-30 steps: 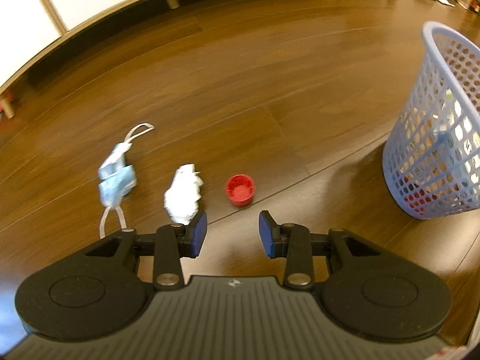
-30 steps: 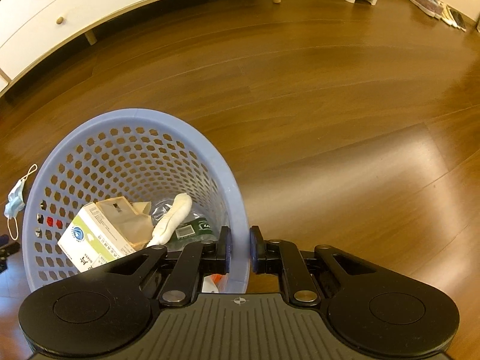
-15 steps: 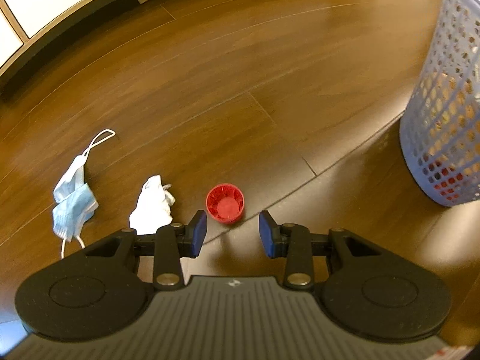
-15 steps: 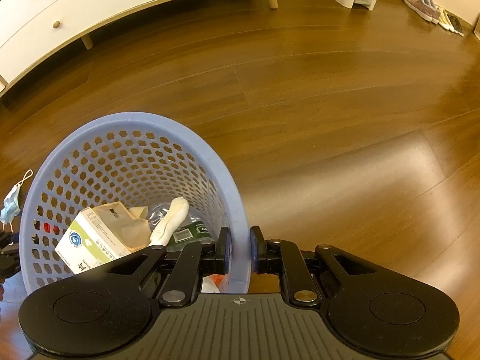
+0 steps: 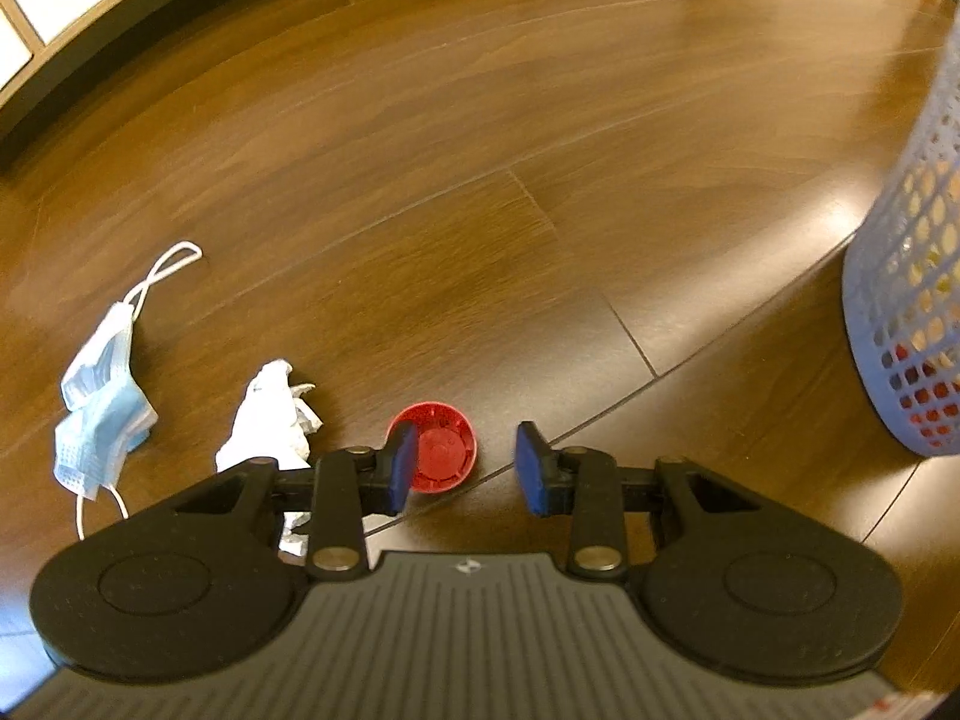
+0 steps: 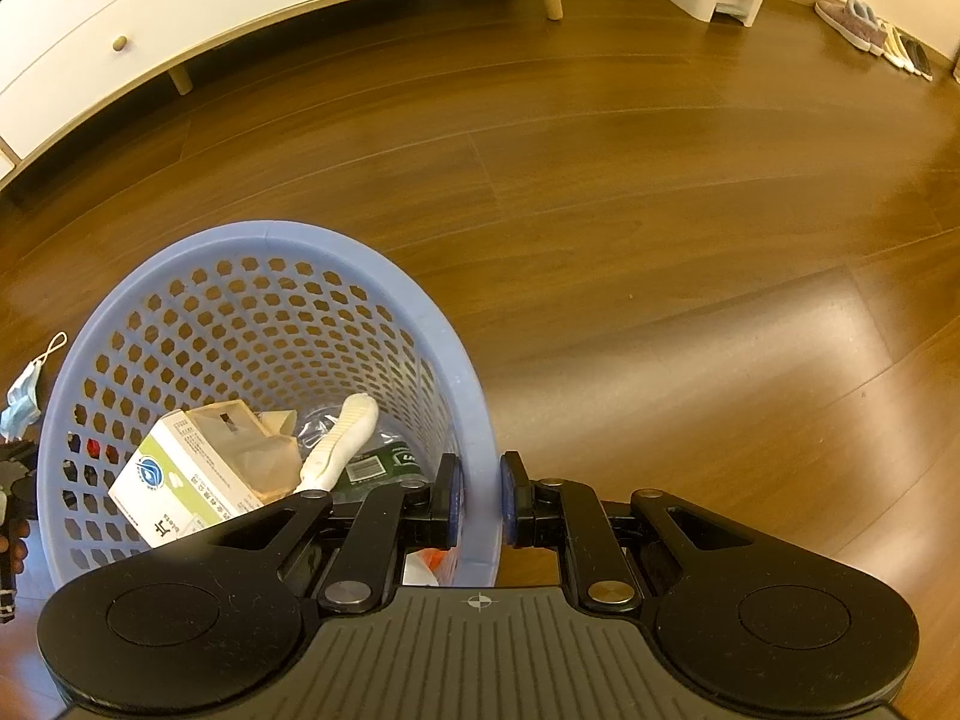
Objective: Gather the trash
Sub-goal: 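Close the left tool on the red bottle cap, then carry the red cap into the wastebasket and open the left tool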
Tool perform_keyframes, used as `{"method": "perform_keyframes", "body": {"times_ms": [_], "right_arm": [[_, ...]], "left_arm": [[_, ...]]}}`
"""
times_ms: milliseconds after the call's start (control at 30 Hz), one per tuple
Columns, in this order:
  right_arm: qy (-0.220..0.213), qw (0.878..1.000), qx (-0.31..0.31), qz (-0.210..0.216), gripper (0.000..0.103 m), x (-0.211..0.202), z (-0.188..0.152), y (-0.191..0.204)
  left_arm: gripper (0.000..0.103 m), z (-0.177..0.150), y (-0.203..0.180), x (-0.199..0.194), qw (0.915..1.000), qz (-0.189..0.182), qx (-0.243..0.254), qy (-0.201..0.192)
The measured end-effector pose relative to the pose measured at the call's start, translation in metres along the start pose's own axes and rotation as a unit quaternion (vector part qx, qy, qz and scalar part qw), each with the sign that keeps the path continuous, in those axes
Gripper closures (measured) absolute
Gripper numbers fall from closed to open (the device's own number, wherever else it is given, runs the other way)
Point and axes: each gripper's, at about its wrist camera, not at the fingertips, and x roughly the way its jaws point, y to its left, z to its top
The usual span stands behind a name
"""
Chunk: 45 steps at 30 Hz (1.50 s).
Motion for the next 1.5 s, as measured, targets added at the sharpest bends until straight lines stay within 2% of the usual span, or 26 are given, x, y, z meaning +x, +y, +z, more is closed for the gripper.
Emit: {"method": "perform_keyframes", "body": {"times_ms": [33, 100, 167, 433, 667, 867, 1067, 1267, 1500], "right_arm": [[0.000, 1.000, -0.001, -0.001, 0.093, 0.000, 0.000, 0.000], [0.001, 1.000, -0.002, -0.002, 0.093, 0.000, 0.000, 0.001], [0.000, 1.000, -0.005, -0.004, 0.093, 0.000, 0.000, 0.003], [-0.002, 1.000, -0.014, -0.010, 0.092, 0.001, -0.002, 0.006], [-0.009, 0.999, -0.030, -0.018, 0.092, 0.002, -0.004, 0.009], [-0.007, 0.999, -0.039, -0.023, 0.092, 0.003, -0.004, 0.012], [-0.004, 0.998, -0.051, -0.025, 0.092, 0.003, -0.005, 0.014], [-0.004, 0.998, -0.057, -0.024, 0.092, 0.003, -0.004, 0.016], [-0.004, 0.998, -0.065, -0.019, 0.092, 0.001, -0.007, 0.015]], "left_arm": [[0.089, 0.002, 0.001, 0.002, 1.0000, 0.000, -0.004, 0.003], [0.098, 0.002, 0.002, 0.002, 0.9999, 0.003, -0.005, 0.008], [0.103, 0.003, 0.004, -0.001, 1.0000, 0.005, -0.004, 0.005], [0.103, 0.013, 0.008, -0.046, 0.9997, -0.004, 0.001, -0.024], [0.103, 0.017, -0.002, -0.111, 0.9979, -0.026, -0.003, -0.059], [0.103, 0.031, -0.013, -0.163, 0.9938, -0.046, -0.012, -0.101], [0.103, 0.051, -0.038, -0.209, 0.9863, -0.078, -0.008, -0.145], [0.103, 0.064, -0.070, -0.236, 0.9795, -0.110, 0.010, -0.169], [0.103, 0.072, -0.100, -0.248, 0.9755, -0.128, 0.028, -0.177]]}}
